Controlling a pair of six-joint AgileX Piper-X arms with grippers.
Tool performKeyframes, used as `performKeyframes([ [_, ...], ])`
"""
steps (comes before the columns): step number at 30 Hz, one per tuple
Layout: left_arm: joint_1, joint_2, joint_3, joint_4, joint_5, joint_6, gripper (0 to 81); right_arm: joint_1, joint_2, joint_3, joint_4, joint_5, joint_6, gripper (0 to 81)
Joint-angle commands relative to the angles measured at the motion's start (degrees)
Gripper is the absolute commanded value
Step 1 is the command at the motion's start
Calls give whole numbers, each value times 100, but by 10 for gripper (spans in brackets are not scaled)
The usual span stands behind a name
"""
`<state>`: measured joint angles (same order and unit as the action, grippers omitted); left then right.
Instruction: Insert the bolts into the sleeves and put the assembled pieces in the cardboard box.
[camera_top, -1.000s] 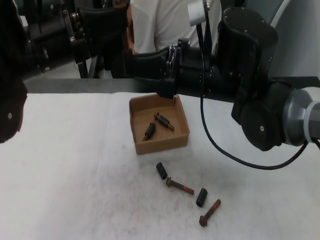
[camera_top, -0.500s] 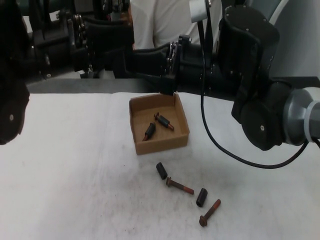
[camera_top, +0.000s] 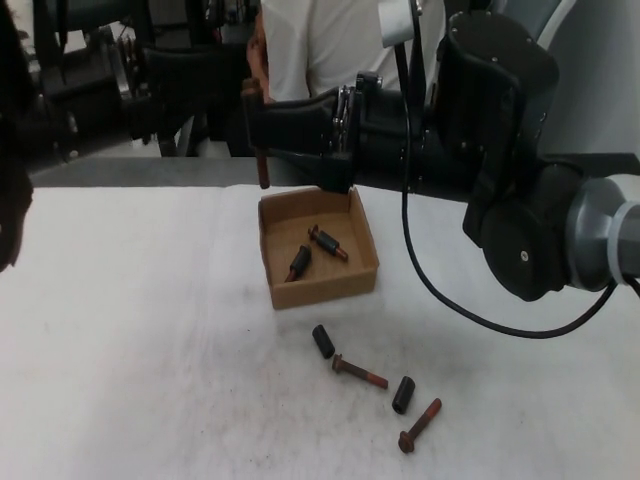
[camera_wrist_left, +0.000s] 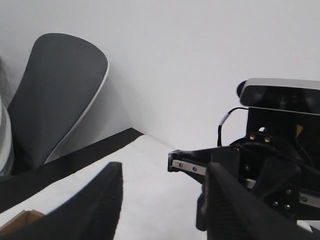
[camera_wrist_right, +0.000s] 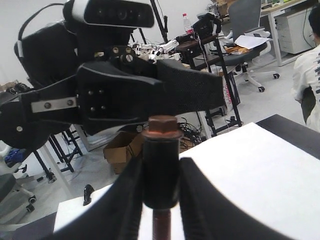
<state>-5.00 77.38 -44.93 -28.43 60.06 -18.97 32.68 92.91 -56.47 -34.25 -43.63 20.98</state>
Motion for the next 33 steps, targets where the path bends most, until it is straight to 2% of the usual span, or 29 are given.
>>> performKeyframes([
  [1, 14, -17, -26, 198, -47, 229, 475, -22, -68, -40, -108, -100, 4, 8],
  [7, 57, -11, -26, 208, -326, 231, 475, -120, -110, -40, -116, 2, 4, 8],
  [12, 133, -3, -26, 247, -731, 219, 397, -501, -110, -40, -101, -1, 218, 8],
  [15, 168, -3, -26, 788, -730, 185, 389, -806, -110, -62, 255, 46, 164, 8],
  [20, 167, -3, -26, 2770, -876, 1015, 389, -1298, -110, -270, 1891, 219, -832, 8],
  [25, 120, -3, -26, 4249, -1428, 1930, 389, -1422, -94, -715, 3539, 743, -1989, 8],
  [33, -7, -160, -26, 4511, -1454, 2000, 389, -1387, 213, -1093, 4043, 1087, -2136, 8],
])
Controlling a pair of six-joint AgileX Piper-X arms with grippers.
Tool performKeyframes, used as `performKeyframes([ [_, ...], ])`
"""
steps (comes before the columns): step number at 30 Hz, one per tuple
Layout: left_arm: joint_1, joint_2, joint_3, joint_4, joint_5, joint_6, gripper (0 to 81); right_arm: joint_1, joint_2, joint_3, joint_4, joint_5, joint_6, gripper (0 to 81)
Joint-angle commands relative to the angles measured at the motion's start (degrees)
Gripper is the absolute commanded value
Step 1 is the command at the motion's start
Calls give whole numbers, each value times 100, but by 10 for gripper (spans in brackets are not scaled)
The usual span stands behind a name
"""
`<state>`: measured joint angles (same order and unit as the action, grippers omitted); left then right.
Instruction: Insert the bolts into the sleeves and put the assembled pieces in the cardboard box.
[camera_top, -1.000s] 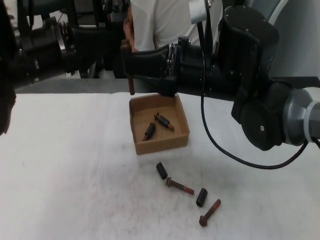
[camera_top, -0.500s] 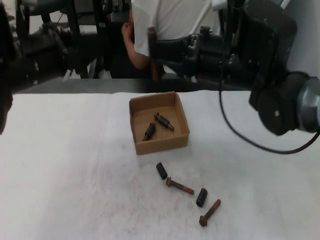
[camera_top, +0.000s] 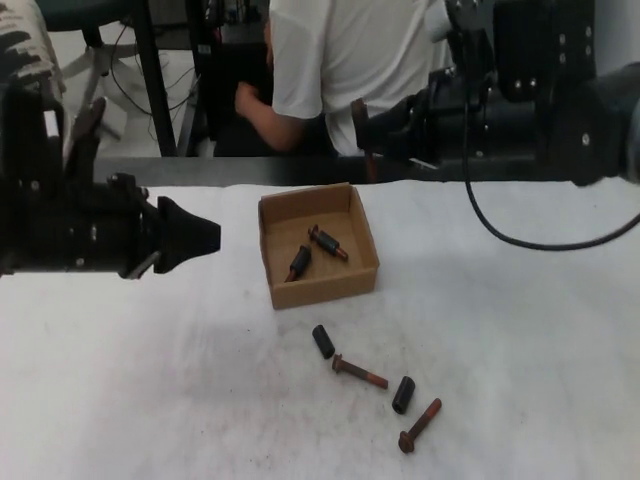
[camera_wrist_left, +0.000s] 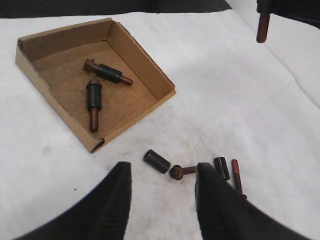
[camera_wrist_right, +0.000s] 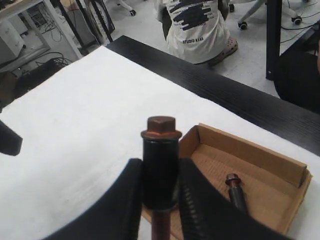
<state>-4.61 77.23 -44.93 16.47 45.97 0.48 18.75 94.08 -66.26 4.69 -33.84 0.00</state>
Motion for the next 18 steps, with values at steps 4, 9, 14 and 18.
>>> performKeyframes([
  [4, -69, -373, -26, 83, -44, 55, 389, 64, 435, -285, 385, 205, -132, 8],
  [9, -69, -672, -26, 84, -44, 43, 389, 268, 958, -647, 599, 274, -132, 8],
  [14, -69, -834, -26, 328, -125, 89, 389, 490, 1580, -1307, 1502, 788, -616, 8],
  [18, -69, -840, -26, 761, -135, 402, 389, 596, 1984, -1919, 2117, 1109, -954, 8],
])
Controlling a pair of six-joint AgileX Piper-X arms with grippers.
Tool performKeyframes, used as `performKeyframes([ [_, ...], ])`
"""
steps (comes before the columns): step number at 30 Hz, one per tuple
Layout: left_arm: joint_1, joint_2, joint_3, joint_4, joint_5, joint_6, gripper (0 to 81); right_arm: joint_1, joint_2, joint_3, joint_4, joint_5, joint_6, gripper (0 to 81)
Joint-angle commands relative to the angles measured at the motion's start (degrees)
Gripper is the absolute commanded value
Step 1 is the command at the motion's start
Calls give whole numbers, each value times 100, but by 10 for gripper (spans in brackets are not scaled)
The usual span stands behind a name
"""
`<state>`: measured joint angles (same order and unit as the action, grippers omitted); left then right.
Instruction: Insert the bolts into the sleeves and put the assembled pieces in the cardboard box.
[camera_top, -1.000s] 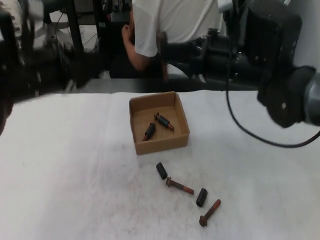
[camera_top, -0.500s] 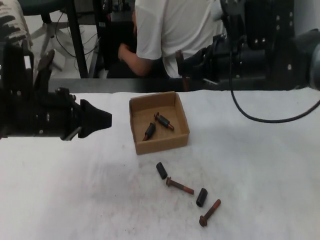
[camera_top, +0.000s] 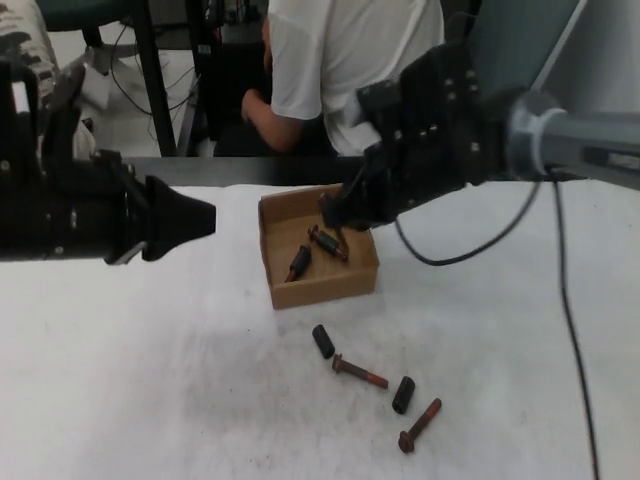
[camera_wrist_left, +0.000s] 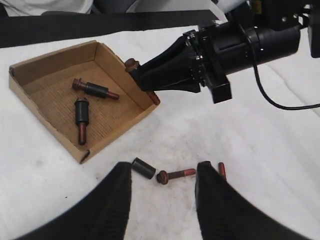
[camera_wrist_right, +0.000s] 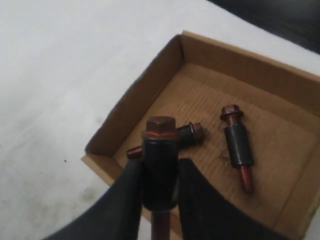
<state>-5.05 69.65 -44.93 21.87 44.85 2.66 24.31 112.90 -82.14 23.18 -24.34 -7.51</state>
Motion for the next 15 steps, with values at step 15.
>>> performKeyframes([
  [15, -70, -103, -26, 753, -23, 405, 389, 11, 938, -1489, 990, 1125, -828, 8],
])
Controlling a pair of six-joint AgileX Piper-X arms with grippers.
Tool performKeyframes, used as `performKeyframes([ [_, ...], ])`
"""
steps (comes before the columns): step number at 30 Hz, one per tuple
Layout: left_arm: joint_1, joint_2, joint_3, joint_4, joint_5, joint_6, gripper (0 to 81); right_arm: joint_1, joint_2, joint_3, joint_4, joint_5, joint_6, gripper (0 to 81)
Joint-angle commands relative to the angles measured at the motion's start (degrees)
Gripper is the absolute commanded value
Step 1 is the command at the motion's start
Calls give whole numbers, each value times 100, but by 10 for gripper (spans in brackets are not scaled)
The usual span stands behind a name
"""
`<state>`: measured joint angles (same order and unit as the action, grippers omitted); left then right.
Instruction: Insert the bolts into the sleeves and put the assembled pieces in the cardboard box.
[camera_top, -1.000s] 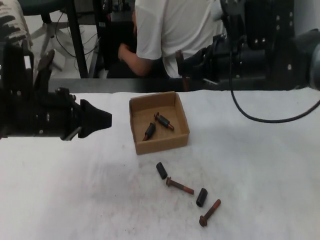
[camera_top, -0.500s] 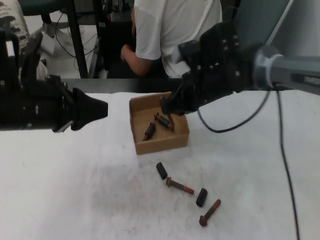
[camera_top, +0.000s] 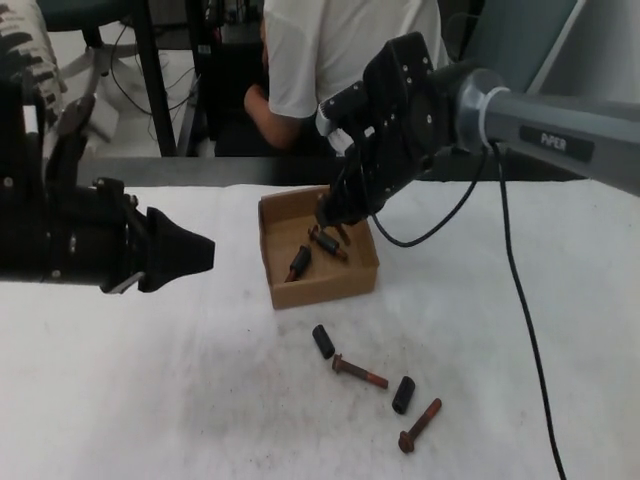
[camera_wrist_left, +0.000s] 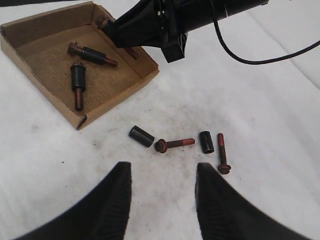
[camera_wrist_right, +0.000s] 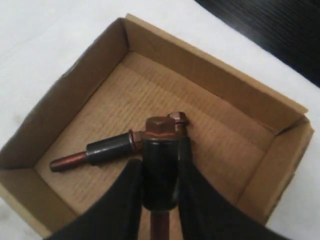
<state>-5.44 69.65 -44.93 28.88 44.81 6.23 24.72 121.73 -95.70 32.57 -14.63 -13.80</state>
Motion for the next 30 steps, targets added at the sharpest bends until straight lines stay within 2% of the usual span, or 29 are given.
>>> performKeyframes([
  [1, -47, -103, -26, 66, -3, 73, 389, -44, 114, -192, 94, 155, -239, 8],
  [9, -91, -118, -26, 240, -6, 175, 389, -204, 403, -347, 59, 704, -555, 8],
  [17, -91, -118, -26, 260, -6, 265, 389, -529, 403, -350, -67, 723, -594, 8],
  [21, -91, -118, -26, 260, -6, 265, 389, -541, 403, -350, -130, 595, -594, 13],
  [24, -91, -118, -26, 260, -6, 265, 389, -530, 403, -350, -199, 288, -594, 124],
  [28, -91, -118, -26, 214, -6, 265, 389, -470, 403, -350, -239, 226, -388, 351],
  [30, -91, -118, -26, 179, -6, 265, 389, -471, 403, -350, -284, 226, -216, 409],
])
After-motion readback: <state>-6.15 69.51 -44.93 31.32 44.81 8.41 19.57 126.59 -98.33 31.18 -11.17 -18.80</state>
